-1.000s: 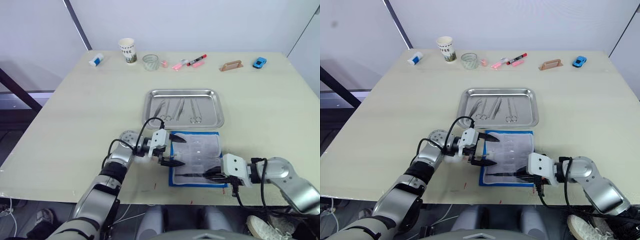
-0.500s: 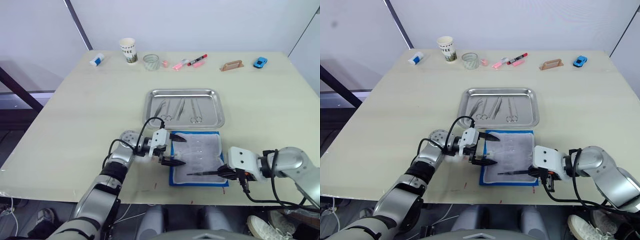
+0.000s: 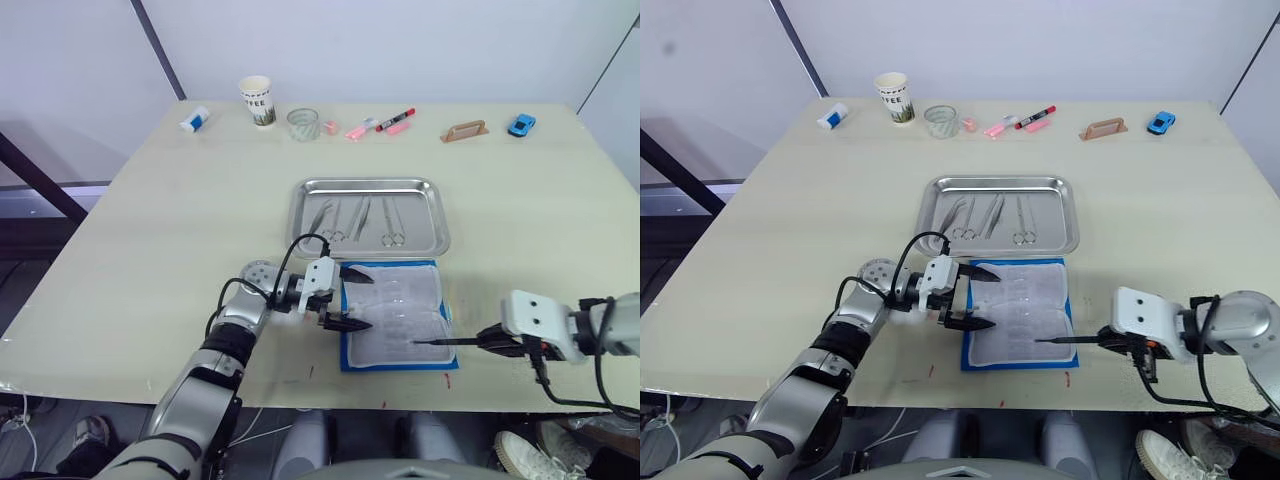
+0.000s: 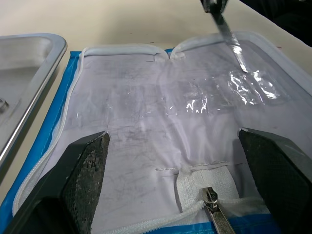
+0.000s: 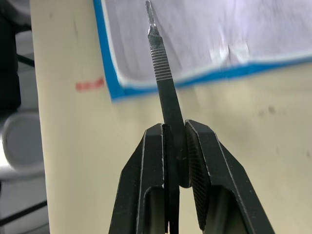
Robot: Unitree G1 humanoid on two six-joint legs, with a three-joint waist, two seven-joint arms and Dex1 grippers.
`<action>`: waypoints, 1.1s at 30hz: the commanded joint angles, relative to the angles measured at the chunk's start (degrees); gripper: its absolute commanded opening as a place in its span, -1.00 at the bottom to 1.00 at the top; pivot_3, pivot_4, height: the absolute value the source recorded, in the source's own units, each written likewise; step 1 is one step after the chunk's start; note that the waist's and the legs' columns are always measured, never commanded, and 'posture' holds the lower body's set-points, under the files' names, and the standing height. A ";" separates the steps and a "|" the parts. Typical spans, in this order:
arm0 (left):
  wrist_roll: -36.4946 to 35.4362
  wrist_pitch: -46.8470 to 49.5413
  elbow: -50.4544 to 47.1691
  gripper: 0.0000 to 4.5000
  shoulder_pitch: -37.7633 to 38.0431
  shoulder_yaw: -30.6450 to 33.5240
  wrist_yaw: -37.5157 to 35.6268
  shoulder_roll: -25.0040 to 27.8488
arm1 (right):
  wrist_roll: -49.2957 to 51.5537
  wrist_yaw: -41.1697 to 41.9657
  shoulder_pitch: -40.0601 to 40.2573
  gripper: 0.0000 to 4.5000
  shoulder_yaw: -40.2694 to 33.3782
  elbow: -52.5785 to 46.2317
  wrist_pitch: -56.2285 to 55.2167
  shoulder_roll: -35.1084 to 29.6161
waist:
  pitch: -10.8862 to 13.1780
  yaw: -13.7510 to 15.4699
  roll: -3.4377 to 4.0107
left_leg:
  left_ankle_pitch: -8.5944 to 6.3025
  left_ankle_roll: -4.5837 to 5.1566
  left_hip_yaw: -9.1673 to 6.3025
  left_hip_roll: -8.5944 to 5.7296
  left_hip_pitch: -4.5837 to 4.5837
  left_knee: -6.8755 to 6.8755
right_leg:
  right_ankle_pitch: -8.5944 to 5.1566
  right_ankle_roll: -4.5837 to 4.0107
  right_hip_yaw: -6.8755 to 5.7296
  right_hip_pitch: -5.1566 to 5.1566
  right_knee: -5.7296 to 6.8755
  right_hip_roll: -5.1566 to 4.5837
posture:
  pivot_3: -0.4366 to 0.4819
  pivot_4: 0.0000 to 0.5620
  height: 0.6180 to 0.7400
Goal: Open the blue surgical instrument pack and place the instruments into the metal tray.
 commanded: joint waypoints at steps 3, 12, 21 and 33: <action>2.51 0.93 3.87 1.00 2.51 -1.46 0.69 0.47 | 3.78 1.74 2.60 -0.96 -7.39 2.62 -5.36 1.72 | -0.01 -0.06 0.02 | 0.00 0.00 0.01 -0.01 0.00 0.00 | 0.01 0.01 0.02 0.00 0.00 0.04 | -0.05 -0.47 1.00; 2.35 0.96 4.06 1.00 2.30 -1.38 0.66 0.21 | 12.73 -12.76 -6.52 -0.96 -7.95 -3.05 10.63 11.71 | -0.01 -0.33 0.03 | 0.00 0.00 0.00 0.02 0.02 0.00 | 0.02 0.01 0.06 0.03 0.01 0.05 | -0.05 -0.47 1.00; 2.75 0.59 4.55 1.00 2.02 -1.46 1.23 0.07 | 7.91 -36.57 -30.32 -0.96 2.61 0.23 31.61 28.19 | -0.16 0.08 0.36 | 0.00 0.00 -0.04 0.01 -0.06 0.00 | 0.03 -0.04 0.06 -0.05 0.03 0.05 | -0.05 -0.47 1.00; 2.59 0.54 4.46 1.00 2.23 -1.15 1.71 -0.02 | 2.42 -59.78 -43.25 -0.96 -0.73 15.06 41.75 52.33 | -0.20 -0.30 0.44 | 0.01 0.01 -0.08 0.03 -0.04 0.00 | 0.05 -0.03 0.01 -0.04 0.18 0.02 | -0.05 -0.47 1.00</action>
